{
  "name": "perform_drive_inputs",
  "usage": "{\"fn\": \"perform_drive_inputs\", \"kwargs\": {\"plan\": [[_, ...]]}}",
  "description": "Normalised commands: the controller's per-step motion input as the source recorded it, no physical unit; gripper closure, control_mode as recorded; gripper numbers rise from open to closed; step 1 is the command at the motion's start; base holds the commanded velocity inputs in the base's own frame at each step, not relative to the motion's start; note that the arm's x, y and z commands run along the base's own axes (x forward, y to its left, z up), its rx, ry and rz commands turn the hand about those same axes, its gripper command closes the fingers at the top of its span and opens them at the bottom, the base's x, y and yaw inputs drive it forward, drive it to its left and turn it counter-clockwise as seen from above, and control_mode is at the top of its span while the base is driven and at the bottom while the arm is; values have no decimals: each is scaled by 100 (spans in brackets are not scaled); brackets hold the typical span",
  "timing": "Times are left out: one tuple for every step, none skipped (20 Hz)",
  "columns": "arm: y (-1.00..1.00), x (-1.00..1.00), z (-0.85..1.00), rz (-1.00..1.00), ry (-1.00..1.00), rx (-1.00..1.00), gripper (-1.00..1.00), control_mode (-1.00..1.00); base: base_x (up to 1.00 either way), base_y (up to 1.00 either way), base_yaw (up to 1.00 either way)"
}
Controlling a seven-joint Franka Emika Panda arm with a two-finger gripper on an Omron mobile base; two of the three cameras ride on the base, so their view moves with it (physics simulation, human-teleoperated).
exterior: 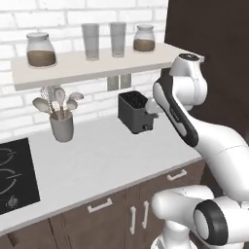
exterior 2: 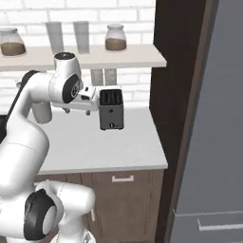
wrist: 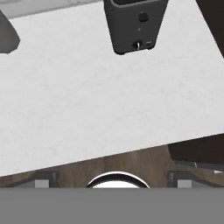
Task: Take a straw from the drawer in front and place it inside the glass cup on the dining counter.
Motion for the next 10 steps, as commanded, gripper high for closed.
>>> {"fn": "perform_drive_inputs", "kwargs": {"plan": [[0,0,0,0,0,0,-100,100,-48,69,-57],[0,0,0,0,0,0,-100,100,-43,70,-58],[0,0,0,0,0,0,-100,100,-41,69,-59],[0,0,0,0,0,0,-100,100,-34,69,-60],[0,0,0,0,0,0,-100,100,-25,69,-61],[0,0,0,0,0,0,-100,100,-16,69,-63],[0,0,0,0,0,0,-100,100,-14,66,-64],[0,0,0,0,0,0,-100,100,-21,59,-64],[0,0,0,0,0,0,-100,100,-33,50,-64],[0,0,0,0,0,0,-100,100,-38,51,-64]]}}
